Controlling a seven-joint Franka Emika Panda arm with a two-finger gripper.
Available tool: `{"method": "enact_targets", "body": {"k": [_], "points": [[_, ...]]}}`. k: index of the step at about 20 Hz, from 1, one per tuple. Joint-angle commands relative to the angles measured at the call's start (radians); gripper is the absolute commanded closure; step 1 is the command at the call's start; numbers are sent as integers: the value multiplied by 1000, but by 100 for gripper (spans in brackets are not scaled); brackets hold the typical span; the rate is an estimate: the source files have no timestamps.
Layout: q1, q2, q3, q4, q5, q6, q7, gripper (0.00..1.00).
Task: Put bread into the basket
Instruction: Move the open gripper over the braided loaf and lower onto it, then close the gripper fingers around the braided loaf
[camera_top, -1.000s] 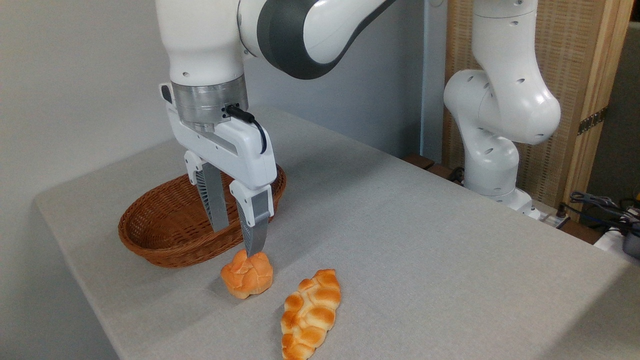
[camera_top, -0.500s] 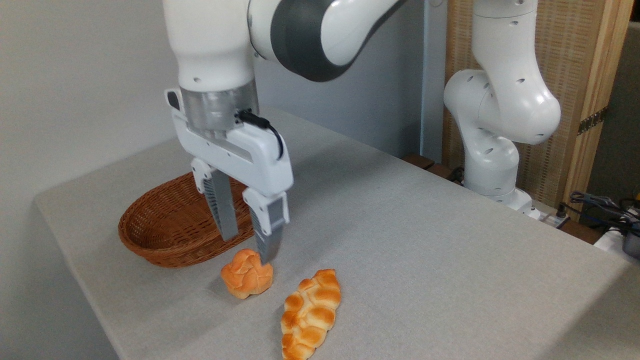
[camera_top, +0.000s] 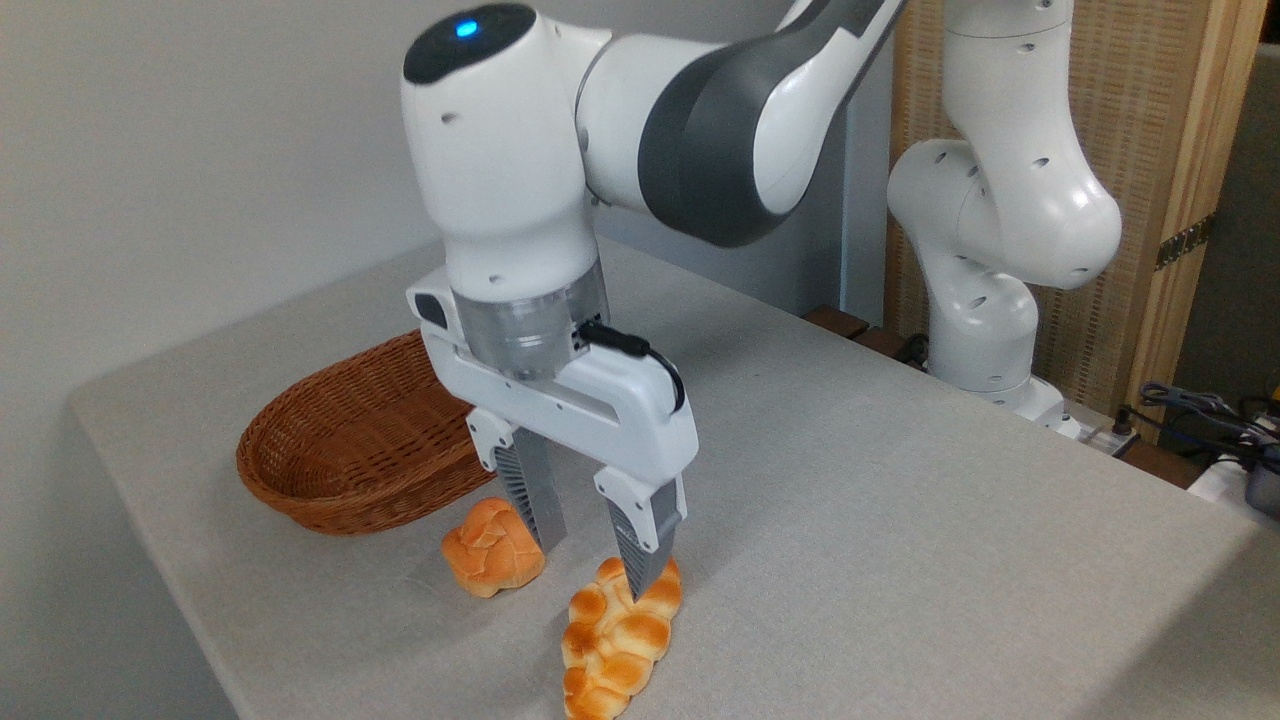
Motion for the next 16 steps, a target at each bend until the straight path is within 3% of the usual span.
{"method": "enact_targets", "body": {"k": [1, 8, 12, 16], "points": [[-3, 18, 34, -10, -14, 3, 16, 0], [-2, 67, 34, -7, -17, 22, 16, 0], [-4, 90, 28, -6, -74, 80, 15, 0], [-4, 106, 23, -7, -73, 89, 16, 0]]}}
